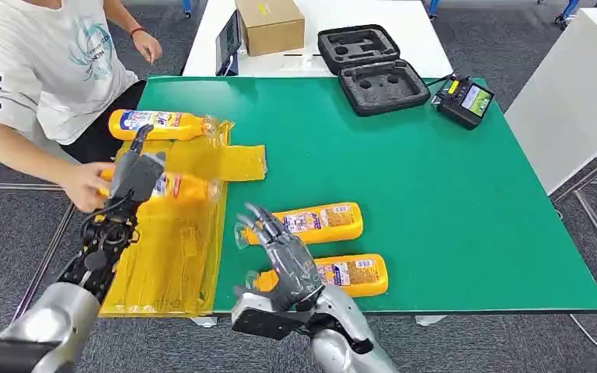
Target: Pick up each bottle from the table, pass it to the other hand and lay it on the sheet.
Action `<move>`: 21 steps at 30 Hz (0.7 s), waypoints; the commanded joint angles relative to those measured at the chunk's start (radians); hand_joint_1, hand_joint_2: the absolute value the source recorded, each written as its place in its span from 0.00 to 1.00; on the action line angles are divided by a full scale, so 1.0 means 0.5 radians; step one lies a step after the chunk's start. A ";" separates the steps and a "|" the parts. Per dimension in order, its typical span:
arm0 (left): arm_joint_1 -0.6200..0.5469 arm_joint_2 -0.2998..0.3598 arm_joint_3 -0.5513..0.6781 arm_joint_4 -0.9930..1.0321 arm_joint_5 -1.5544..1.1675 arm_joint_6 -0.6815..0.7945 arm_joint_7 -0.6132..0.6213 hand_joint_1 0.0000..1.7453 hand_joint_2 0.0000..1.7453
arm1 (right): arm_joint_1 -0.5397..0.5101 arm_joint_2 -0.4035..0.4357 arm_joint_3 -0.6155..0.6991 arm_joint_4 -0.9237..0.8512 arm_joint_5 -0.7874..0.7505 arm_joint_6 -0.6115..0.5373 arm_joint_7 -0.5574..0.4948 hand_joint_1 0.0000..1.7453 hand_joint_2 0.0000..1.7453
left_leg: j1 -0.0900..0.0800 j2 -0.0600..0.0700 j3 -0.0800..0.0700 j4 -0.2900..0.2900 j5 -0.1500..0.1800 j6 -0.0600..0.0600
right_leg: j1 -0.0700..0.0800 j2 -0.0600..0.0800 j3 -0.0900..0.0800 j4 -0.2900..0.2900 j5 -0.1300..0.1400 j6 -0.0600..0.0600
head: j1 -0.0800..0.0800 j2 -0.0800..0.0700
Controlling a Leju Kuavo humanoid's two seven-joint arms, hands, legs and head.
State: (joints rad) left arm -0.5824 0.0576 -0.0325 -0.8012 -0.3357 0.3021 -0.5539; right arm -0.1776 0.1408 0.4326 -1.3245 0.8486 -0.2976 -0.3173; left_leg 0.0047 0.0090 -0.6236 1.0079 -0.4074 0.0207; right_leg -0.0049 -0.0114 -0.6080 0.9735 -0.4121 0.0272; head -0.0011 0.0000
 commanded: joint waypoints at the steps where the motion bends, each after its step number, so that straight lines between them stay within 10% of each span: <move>1: 0.172 -0.003 0.087 -0.332 0.031 -0.011 0.006 0.00 0.00 | -0.084 -0.128 -0.066 -0.028 0.061 0.066 0.046 0.00 1.00 | 0.001 -0.002 0.006 0.001 -0.004 -0.001 | 0.000 0.001 0.007 0.000 -0.004 0.000 | 0.000 0.000; 7: 0.168 -0.004 0.086 -0.328 0.032 -0.012 0.009 0.00 0.00 | -0.083 -0.125 -0.066 -0.025 0.063 0.067 0.046 0.00 1.00 | 0.001 -0.001 0.005 0.000 -0.003 -0.002 | 0.001 0.001 0.005 0.000 -0.002 -0.001 | -0.001 0.000; 12: 0.606 -0.027 0.280 -0.875 0.329 0.084 -0.091 0.00 0.00 | -0.202 -0.361 -0.051 0.068 0.367 0.325 0.318 0.00 1.00 | 0.000 0.005 0.010 -0.002 -0.005 -0.001 | -0.001 0.008 0.008 -0.002 -0.002 0.000 | -0.001 0.000; 13: 0.698 -0.034 0.321 -0.974 0.372 0.098 -0.107 0.00 1.00 | -0.225 -0.382 -0.063 0.106 0.369 0.335 0.325 0.00 1.00 | -0.001 0.008 0.011 -0.003 -0.005 0.000 | -0.001 0.011 0.009 -0.003 -0.001 0.001 | -0.002 0.000; 21: 1.084 -0.158 0.509 -1.410 0.483 0.170 -0.155 0.00 1.00 | -0.514 -0.530 0.091 0.336 0.258 0.727 0.305 0.00 1.00 | -0.001 0.010 0.008 0.000 -0.007 0.000 | -0.004 0.012 0.005 -0.001 -0.003 0.000 | -0.001 0.000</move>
State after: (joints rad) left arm -0.1946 0.0519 0.1079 -1.2987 -0.1064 0.3651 -0.6248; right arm -0.2758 -0.0408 0.4105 -1.3173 1.0346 -0.0477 -0.1419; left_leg 0.0041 0.0108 -0.6243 1.0079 -0.4088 0.0213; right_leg -0.0069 -0.0103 -0.6089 0.9730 -0.4125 0.0275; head -0.0015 0.0000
